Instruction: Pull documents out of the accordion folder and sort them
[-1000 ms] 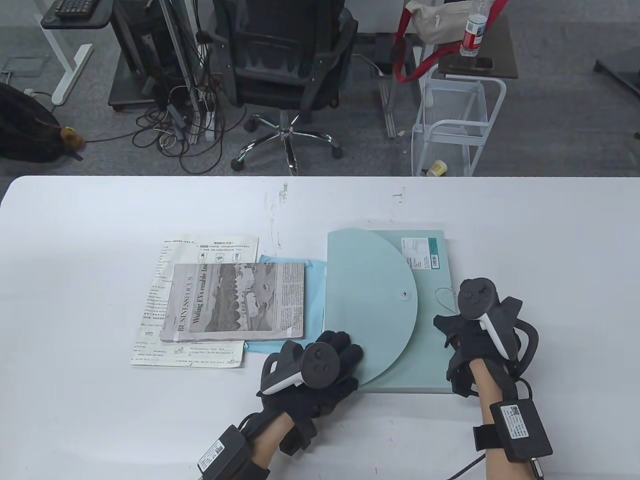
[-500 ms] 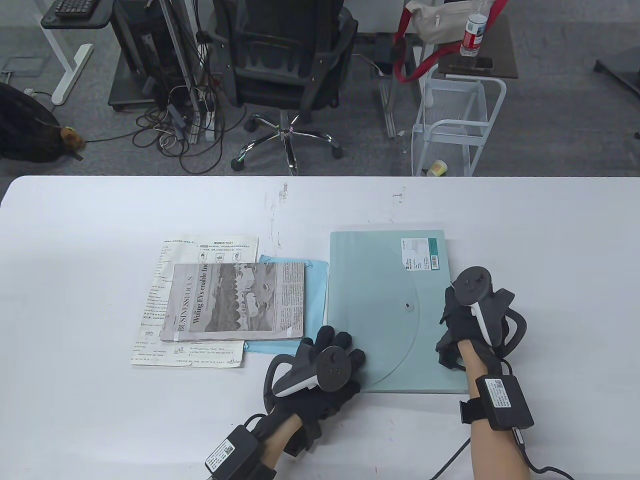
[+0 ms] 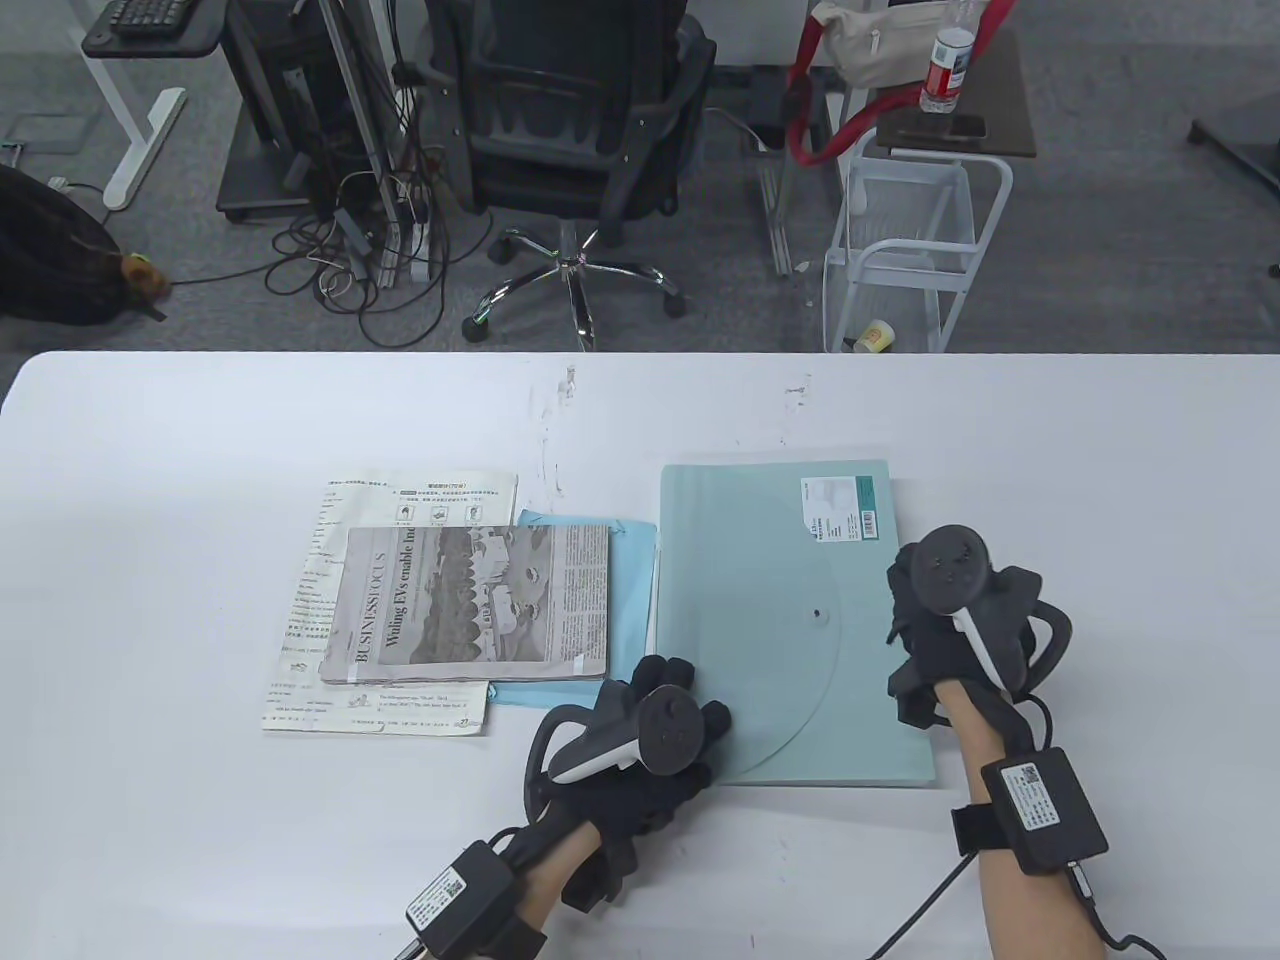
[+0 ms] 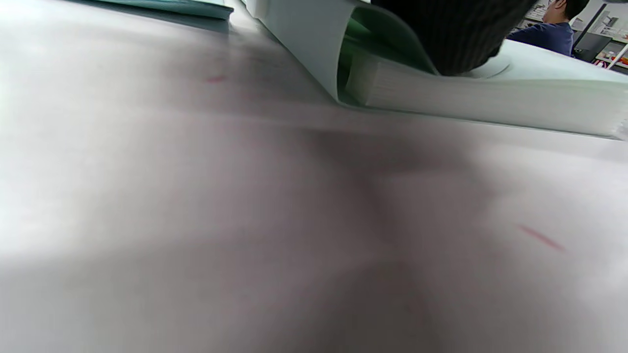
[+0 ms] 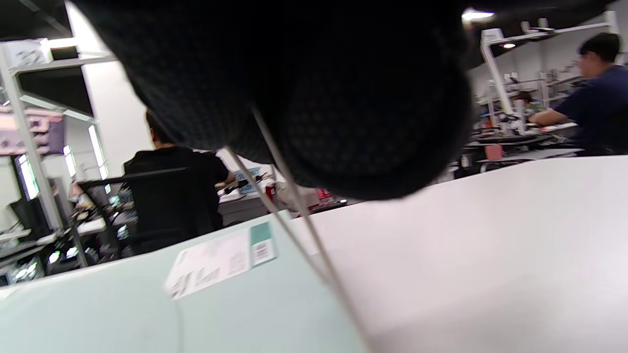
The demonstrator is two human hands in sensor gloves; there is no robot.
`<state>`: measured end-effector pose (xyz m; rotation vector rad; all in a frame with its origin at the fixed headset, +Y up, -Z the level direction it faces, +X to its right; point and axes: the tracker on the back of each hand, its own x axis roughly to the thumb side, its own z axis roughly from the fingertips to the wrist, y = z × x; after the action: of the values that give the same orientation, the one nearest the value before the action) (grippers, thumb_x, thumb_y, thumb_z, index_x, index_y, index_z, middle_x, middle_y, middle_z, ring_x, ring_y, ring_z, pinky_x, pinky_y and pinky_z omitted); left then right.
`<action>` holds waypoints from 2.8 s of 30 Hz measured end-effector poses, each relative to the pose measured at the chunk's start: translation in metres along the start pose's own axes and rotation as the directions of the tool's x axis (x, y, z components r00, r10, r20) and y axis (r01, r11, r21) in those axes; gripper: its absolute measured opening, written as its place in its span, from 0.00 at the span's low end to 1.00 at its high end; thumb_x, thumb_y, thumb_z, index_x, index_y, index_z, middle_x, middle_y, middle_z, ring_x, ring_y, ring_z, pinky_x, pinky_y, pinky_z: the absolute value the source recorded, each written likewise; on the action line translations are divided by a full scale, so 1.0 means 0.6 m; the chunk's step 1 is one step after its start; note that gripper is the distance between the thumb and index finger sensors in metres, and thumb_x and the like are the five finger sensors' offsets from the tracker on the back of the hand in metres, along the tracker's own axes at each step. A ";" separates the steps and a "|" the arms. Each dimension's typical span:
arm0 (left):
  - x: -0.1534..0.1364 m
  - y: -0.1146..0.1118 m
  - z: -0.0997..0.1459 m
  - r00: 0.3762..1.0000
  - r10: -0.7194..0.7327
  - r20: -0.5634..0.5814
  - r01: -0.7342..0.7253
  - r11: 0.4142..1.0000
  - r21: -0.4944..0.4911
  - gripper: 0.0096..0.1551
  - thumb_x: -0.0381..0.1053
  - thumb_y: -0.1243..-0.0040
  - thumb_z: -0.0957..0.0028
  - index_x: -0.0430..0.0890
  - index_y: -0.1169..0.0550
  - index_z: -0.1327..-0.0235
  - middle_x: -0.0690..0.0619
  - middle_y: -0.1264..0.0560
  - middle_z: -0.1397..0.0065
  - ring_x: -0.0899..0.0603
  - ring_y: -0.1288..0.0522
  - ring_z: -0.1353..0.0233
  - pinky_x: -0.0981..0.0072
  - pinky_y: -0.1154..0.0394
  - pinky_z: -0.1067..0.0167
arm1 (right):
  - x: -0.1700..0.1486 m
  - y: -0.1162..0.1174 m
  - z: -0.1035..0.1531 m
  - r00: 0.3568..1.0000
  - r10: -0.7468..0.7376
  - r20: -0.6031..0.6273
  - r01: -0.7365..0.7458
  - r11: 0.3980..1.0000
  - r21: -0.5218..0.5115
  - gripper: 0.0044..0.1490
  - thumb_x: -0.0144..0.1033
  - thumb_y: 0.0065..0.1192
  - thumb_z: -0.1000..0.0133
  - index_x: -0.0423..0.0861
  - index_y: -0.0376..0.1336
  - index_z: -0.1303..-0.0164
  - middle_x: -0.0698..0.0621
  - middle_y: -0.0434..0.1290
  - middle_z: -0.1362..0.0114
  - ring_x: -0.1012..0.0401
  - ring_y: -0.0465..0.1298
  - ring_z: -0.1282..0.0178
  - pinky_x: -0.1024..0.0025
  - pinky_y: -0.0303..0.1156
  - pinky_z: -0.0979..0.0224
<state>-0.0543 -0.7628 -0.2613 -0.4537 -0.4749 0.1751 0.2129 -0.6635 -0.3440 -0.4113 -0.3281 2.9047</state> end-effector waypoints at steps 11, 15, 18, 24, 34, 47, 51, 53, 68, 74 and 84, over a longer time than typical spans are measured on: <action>0.007 0.004 -0.002 0.999 -0.037 0.011 0.037 0.999 -0.012 0.37 0.62 0.45 0.47 0.67 0.42 0.24 0.54 0.61 0.15 0.38 0.63 0.17 0.48 0.58 0.22 | 0.111 0.103 -0.008 0.955 0.239 0.179 -0.265 0.954 0.142 0.23 0.43 0.76 0.56 0.46 0.79 0.55 0.47 0.83 0.60 0.58 0.83 0.79 0.70 0.77 0.80; 0.009 0.004 -0.003 0.998 -0.054 0.021 0.054 0.998 -0.024 0.36 0.62 0.45 0.47 0.67 0.42 0.24 0.53 0.61 0.15 0.37 0.63 0.17 0.47 0.57 0.22 | 0.133 0.133 -0.006 0.926 0.310 0.215 -0.343 0.928 0.142 0.23 0.44 0.77 0.57 0.45 0.80 0.57 0.47 0.83 0.61 0.58 0.83 0.80 0.70 0.77 0.80; 0.006 0.004 -0.004 0.999 -0.036 0.029 0.037 0.999 -0.033 0.36 0.61 0.45 0.46 0.67 0.42 0.23 0.53 0.62 0.15 0.38 0.65 0.17 0.47 0.58 0.22 | 0.146 0.144 0.004 0.893 0.369 0.258 -0.405 0.909 0.098 0.23 0.44 0.78 0.57 0.43 0.80 0.58 0.47 0.83 0.62 0.58 0.83 0.80 0.69 0.77 0.80; 0.012 0.002 -0.003 0.997 -0.077 0.023 0.077 0.997 -0.016 0.36 0.62 0.46 0.46 0.67 0.42 0.23 0.53 0.62 0.15 0.37 0.64 0.17 0.47 0.58 0.22 | 0.148 0.146 0.022 0.832 0.426 0.355 -0.494 0.860 0.127 0.24 0.44 0.78 0.58 0.46 0.78 0.56 0.48 0.83 0.59 0.56 0.84 0.76 0.67 0.79 0.76; 0.008 0.001 -0.001 0.998 -0.061 0.030 0.061 0.998 0.004 0.36 0.63 0.47 0.46 0.67 0.43 0.23 0.53 0.62 0.15 0.37 0.63 0.16 0.46 0.59 0.22 | 0.073 0.073 0.025 0.975 0.109 0.195 -0.147 0.970 0.195 0.30 0.53 0.68 0.54 0.51 0.74 0.45 0.49 0.81 0.48 0.51 0.84 0.60 0.58 0.79 0.62; -0.002 0.037 0.032 0.995 0.040 0.094 -0.051 0.991 0.123 0.38 0.66 0.48 0.47 0.60 0.37 0.21 0.50 0.51 0.13 0.37 0.51 0.14 0.41 0.52 0.20 | 0.031 0.049 0.143 0.965 0.047 0.257 -0.044 0.999 -0.019 0.40 0.56 0.68 0.56 0.51 0.66 0.34 0.48 0.73 0.35 0.47 0.78 0.41 0.46 0.75 0.45; -0.020 0.068 0.075 0.995 0.044 0.092 -0.069 0.955 0.289 0.40 0.66 0.47 0.47 0.58 0.38 0.21 0.49 0.49 0.13 0.37 0.49 0.14 0.40 0.51 0.20 | 0.041 0.043 0.156 0.954 0.054 0.296 -0.040 0.998 -0.053 0.44 0.58 0.67 0.56 0.51 0.63 0.31 0.48 0.70 0.32 0.46 0.75 0.36 0.43 0.73 0.40; -0.035 0.071 0.095 0.997 0.008 0.082 -0.035 0.940 0.339 0.40 0.67 0.47 0.48 0.58 0.37 0.21 0.49 0.46 0.13 0.37 0.46 0.14 0.39 0.49 0.21 | 0.045 0.045 0.162 0.947 0.058 0.315 -0.048 0.998 -0.039 0.48 0.63 0.65 0.58 0.52 0.61 0.29 0.47 0.67 0.28 0.44 0.72 0.31 0.40 0.70 0.37; -0.151 0.049 0.110 0.986 0.086 -0.143 -0.030 0.933 0.358 0.49 0.73 0.51 0.49 0.61 0.55 0.19 0.51 0.65 0.15 0.39 0.66 0.15 0.38 0.65 0.24 | 0.054 0.053 0.186 0.935 0.104 0.339 -0.133 0.989 0.061 0.57 0.72 0.54 0.59 0.56 0.46 0.22 0.50 0.44 0.17 0.42 0.46 0.16 0.30 0.47 0.25; -0.150 0.052 0.113 0.986 0.097 -0.137 -0.040 0.927 0.372 0.49 0.73 0.51 0.49 0.61 0.55 0.19 0.51 0.64 0.14 0.39 0.66 0.15 0.38 0.65 0.24 | 0.061 0.065 0.191 0.926 0.131 0.354 -0.170 0.982 0.082 0.56 0.71 0.54 0.58 0.56 0.46 0.22 0.49 0.44 0.17 0.42 0.46 0.16 0.30 0.47 0.25; -0.149 0.046 0.104 0.987 0.107 -0.121 -0.061 0.941 0.333 0.50 0.74 0.52 0.49 0.61 0.57 0.20 0.50 0.65 0.15 0.38 0.66 0.15 0.38 0.65 0.24 | 0.062 0.067 0.190 0.927 0.117 0.357 -0.168 0.979 0.115 0.56 0.70 0.55 0.57 0.55 0.46 0.22 0.48 0.44 0.18 0.45 0.46 0.16 0.37 0.43 0.23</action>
<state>-0.1643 -0.7386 -0.2602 -0.1567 -0.2826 0.2989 0.1382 -0.7158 -0.2566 0.1128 -0.1393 3.1132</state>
